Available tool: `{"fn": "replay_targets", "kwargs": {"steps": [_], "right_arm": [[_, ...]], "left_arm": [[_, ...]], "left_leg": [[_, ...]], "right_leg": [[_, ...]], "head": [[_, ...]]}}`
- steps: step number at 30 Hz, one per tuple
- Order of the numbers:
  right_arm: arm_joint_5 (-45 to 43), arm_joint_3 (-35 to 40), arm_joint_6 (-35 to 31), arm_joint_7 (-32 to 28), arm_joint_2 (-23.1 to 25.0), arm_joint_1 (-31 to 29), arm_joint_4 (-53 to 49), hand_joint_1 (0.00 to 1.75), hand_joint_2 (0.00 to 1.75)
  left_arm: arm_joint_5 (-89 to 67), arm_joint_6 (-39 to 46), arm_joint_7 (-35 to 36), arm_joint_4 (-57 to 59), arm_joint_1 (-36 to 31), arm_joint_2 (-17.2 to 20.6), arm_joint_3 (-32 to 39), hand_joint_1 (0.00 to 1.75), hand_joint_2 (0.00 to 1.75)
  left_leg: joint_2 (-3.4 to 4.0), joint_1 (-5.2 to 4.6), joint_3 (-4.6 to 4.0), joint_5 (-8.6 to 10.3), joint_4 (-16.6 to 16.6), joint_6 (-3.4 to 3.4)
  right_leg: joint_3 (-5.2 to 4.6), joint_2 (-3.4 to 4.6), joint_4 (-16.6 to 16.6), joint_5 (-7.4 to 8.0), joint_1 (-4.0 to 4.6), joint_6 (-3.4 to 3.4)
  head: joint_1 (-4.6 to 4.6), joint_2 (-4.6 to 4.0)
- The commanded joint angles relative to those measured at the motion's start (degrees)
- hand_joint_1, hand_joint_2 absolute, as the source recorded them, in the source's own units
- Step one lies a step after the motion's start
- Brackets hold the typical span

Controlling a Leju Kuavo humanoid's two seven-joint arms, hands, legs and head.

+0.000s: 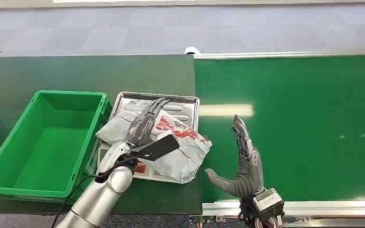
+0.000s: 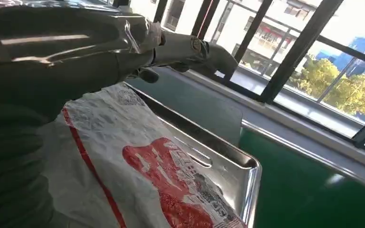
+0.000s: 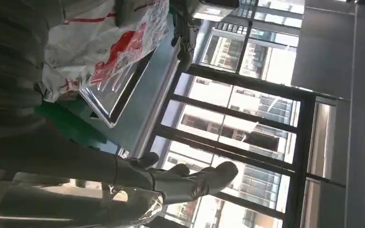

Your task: Moved the parcel from conveyor to table for the left to box.

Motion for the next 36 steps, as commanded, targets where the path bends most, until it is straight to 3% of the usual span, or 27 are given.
{"fn": "replay_targets", "kwargs": {"steps": [1,5,6,7,19,22,29,36], "right_arm": [[2.38,3.00,3.91,0.34,1.06,-2.02,1.79,0.00,1.75],[2.46,3.11,4.02,0.52,1.21,-2.12,1.68,0.00,1.75],[2.57,2.75,4.77,1.21,1.59,-2.61,1.57,0.00,1.75],[2.70,2.75,5.02,1.51,1.71,-2.93,1.62,0.00,1.75],[1.99,2.61,3.00,3.19,1.04,-1.15,-0.09,0.00,1.75],[1.94,2.19,2.69,3.18,0.96,-0.05,-1.02,0.00,1.75],[1.03,0.93,1.77,3.01,1.08,0.31,-0.28,0.00,1.75],[0.66,0.52,1.07,2.59,0.84,0.56,0.28,0.00,1.75]], "left_arm": [[-5.83,-7.96,4.33,23.55,-10.64,-2.79,-3.48,0.00,1.75],[-6.02,-7.91,4.00,24.91,-11.26,-3.09,-3.39,0.00,1.75],[-5.76,-9.40,4.19,27.44,-12.48,-3.46,-2.87,1.68,1.75],[-4.86,-9.91,3.56,28.05,-12.61,-3.57,-2.04,1.75,1.75],[-3.66,-6.00,3.21,24.76,-11.54,-0.98,0.90,1.75,1.75],[1.41,-0.28,-3.07,11.68,-7.03,-0.32,2.30,1.75,1.75],[11.04,8.13,-8.23,-18.53,1.05,3.67,0.80,1.75,1.75],[10.60,13.71,-7.05,-23.77,2.23,6.09,6.36,1.75,1.75]], "left_leg": [[-0.15,0.03,0.04,0.07,-0.03,0.00],[-0.08,0.06,0.02,0.11,-0.04,0.01],[-0.03,0.02,0.12,0.05,-0.05,0.01],[-0.02,0.03,0.13,0.06,-0.04,0.01],[0.10,0.01,0.23,0.02,-0.05,0.00],[0.12,0.02,0.22,0.01,-0.06,0.00],[0.17,0.06,-0.04,-0.05,0.05,0.02],[0.19,0.04,0.01,-0.01,-0.04,-0.02]], "right_leg": [[0.12,-0.22,-0.06,0.02,0.05,-0.05],[0.10,-0.16,-0.10,0.09,0.08,-0.08],[0.21,-0.08,-0.08,0.04,0.03,-0.04],[0.22,-0.07,-0.09,0.06,0.05,-0.04],[0.27,0.06,-0.06,0.04,0.03,-0.05],[0.25,0.07,-0.07,0.04,0.03,-0.04],[-0.02,0.09,0.00,0.00,0.08,-0.06],[0.01,0.13,-0.03,0.01,0.05,-0.06]], "head": [[0.00,0.00],[0.00,0.00],[0.00,0.00],[0.00,0.00],[0.00,0.00],[0.00,0.00],[0.02,0.00],[0.00,0.00]]}}
